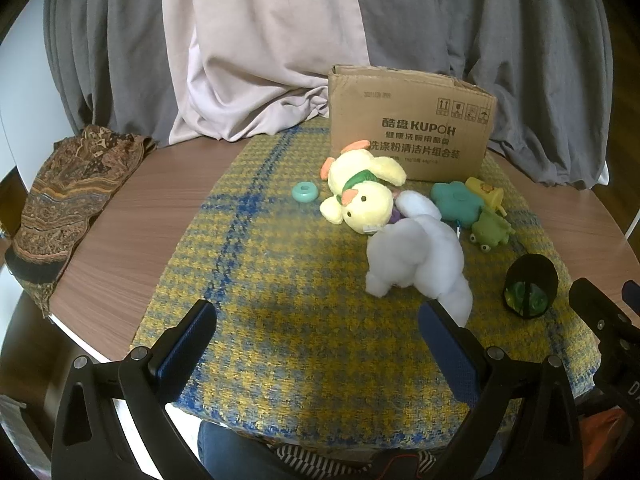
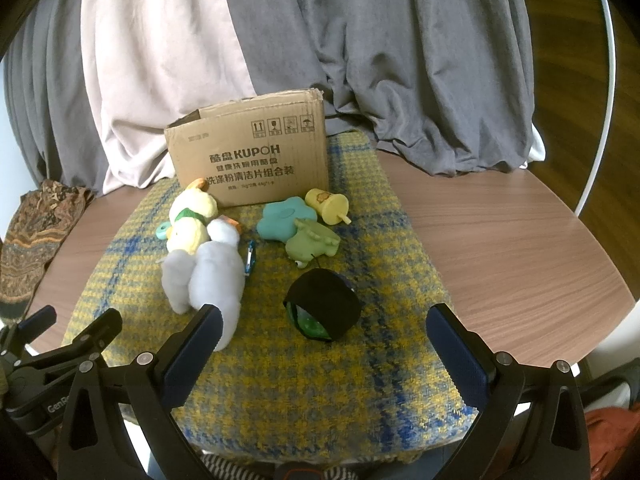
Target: Organize objects
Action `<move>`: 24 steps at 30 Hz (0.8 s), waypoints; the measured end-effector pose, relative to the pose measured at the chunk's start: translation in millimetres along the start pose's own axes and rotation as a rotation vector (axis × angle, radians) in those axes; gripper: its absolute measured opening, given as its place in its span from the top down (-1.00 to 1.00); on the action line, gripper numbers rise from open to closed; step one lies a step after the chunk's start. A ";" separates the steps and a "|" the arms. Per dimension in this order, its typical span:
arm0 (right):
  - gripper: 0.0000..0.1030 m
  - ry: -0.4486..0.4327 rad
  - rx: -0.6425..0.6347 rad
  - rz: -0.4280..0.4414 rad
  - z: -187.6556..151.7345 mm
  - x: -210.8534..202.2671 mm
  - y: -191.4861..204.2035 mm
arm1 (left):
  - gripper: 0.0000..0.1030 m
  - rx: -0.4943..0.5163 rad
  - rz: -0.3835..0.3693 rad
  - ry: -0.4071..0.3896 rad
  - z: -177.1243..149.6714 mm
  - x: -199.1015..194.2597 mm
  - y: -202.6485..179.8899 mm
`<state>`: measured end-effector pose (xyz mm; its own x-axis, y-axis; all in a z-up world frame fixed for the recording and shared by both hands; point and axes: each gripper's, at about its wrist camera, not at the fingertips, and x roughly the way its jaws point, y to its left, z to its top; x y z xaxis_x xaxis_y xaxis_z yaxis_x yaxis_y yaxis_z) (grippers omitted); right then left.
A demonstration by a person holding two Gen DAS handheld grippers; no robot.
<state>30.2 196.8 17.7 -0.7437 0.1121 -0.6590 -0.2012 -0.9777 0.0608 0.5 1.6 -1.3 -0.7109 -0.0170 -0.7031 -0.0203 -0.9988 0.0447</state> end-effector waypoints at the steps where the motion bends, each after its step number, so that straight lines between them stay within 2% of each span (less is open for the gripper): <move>1: -0.99 0.000 0.000 0.000 0.1 0.0 -0.1 | -0.99 0.000 -0.001 0.000 -0.1 0.1 0.0; 14: -0.99 0.004 0.003 -0.012 -2.4 5.0 -4.2 | -1.00 0.013 -0.009 -0.014 -1.0 2.8 -4.6; 24: -0.99 0.024 -0.006 -0.025 -2.3 21.1 -5.4 | -1.00 0.036 -0.043 -0.020 -0.2 11.7 -13.9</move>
<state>17.1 204.1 1.7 -0.7228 0.1320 -0.6784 -0.2155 -0.9757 0.0398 -7.3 15.3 -10.3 -0.7225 0.0269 -0.6909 -0.0756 -0.9963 0.0404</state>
